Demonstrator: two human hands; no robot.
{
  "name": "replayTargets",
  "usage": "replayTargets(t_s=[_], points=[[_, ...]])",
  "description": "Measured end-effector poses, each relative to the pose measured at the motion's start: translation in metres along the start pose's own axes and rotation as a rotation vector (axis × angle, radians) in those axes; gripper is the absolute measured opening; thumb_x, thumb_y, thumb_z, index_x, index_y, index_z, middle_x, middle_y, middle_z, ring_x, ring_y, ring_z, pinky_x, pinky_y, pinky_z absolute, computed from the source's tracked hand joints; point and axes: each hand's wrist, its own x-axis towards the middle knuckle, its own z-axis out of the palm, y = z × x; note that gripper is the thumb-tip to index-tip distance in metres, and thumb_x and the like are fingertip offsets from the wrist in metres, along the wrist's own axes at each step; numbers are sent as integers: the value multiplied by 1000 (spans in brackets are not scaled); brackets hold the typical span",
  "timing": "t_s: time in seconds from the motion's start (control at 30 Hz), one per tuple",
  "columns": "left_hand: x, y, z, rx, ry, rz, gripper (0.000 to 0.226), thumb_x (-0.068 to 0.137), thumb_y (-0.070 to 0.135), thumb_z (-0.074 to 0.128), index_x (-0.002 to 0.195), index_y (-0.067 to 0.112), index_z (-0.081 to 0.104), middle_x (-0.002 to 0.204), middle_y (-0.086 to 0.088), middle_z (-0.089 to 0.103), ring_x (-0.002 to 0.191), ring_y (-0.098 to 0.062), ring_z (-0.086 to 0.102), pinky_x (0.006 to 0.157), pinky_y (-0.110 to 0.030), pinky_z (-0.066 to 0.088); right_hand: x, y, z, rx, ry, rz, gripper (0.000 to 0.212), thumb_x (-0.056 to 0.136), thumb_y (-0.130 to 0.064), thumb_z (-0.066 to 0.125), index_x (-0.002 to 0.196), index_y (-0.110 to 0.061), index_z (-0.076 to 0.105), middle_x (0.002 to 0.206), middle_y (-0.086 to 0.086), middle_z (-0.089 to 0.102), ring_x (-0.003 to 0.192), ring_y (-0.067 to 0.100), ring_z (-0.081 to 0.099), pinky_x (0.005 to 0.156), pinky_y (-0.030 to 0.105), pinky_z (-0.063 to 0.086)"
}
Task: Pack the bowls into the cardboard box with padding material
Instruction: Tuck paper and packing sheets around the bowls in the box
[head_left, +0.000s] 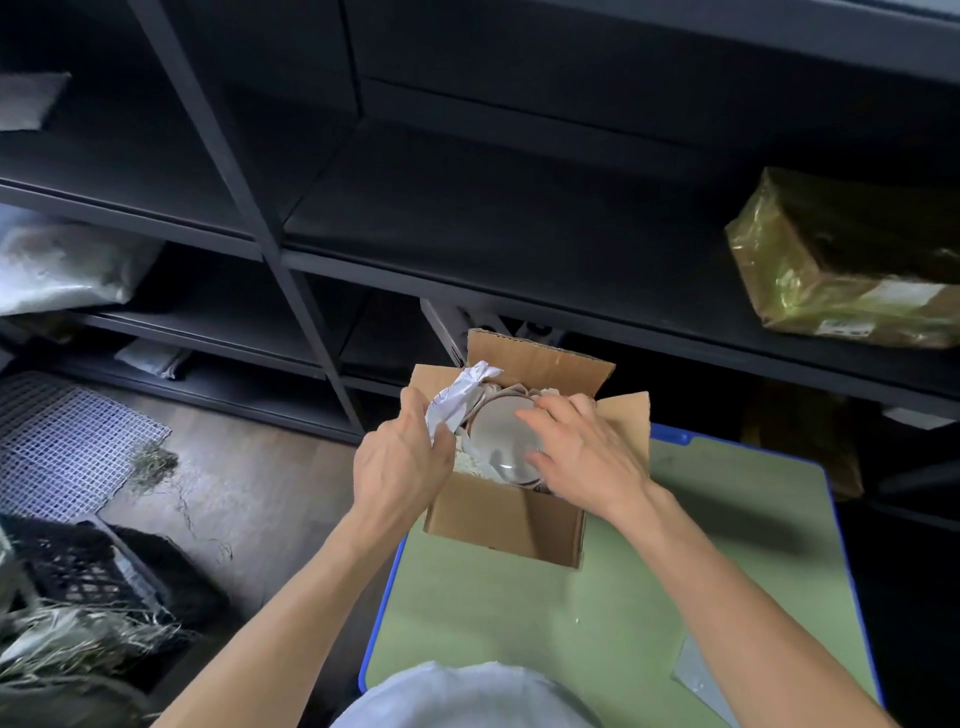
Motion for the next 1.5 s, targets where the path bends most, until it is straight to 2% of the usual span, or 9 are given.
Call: replayTargets(t_s=[0.17,0.27,0.47,0.67,0.77,1.0,1.27,1.4,1.5], points=[[-2,1,9,-14,-10,-30,19,95,35,46,95,21,33,60,1,54,53,-22,49,52,-35,33,-5,11,8,111,49,87,49,95,-24,60,143,-19,50,144,0,46,123,28,40,102,41,41],[-5,2,10,-17,-13,-37,18,95,34,46,95,20,34,59,1,52,50,-20,48,48,-33,28,-11,10,17,59,153,133,38,92,-23,62,130,-19,61,131,1,54,114,29,47,93,46,44],[-8,2,10,4,-7,-38,19,96,35,45,94,20,33,60,0,53,50,-20,47,49,-33,30,-17,12,28,117,180,183,34,92,-21,61,126,-17,63,139,3,47,116,29,44,90,47,49],[0,7,10,49,25,-31,21,96,37,46,96,19,35,60,0,53,49,-20,48,48,-31,29,-9,14,21,50,337,148,30,87,-16,65,117,-17,69,110,4,57,94,28,50,78,41,49],[5,9,11,72,32,-35,21,96,37,45,97,18,36,59,2,51,48,-19,46,47,-31,26,-1,9,14,35,335,125,31,89,-18,64,120,-18,68,109,1,58,96,25,51,78,37,49],[7,10,15,68,51,-22,22,96,37,46,96,20,33,59,3,48,46,-16,42,49,-32,26,18,-3,16,90,264,45,34,91,-16,63,125,-15,65,114,1,59,102,26,51,85,41,49],[1,5,13,133,20,-41,26,93,32,45,116,20,42,56,6,41,50,-21,40,55,-34,30,35,-11,25,75,278,-34,36,86,-16,65,121,-22,67,111,-4,63,100,25,55,90,38,41],[-1,12,15,93,34,-39,27,94,30,47,119,23,42,66,6,45,57,-26,43,57,-32,28,41,-15,20,95,197,-80,36,91,-19,56,127,-23,62,122,-5,60,110,24,52,95,39,41],[-2,16,18,70,60,-10,23,97,39,48,114,23,44,74,5,52,59,-24,45,57,-31,31,41,-17,19,120,187,-98,36,90,-16,57,126,-21,63,120,-3,61,107,26,53,93,41,43]])
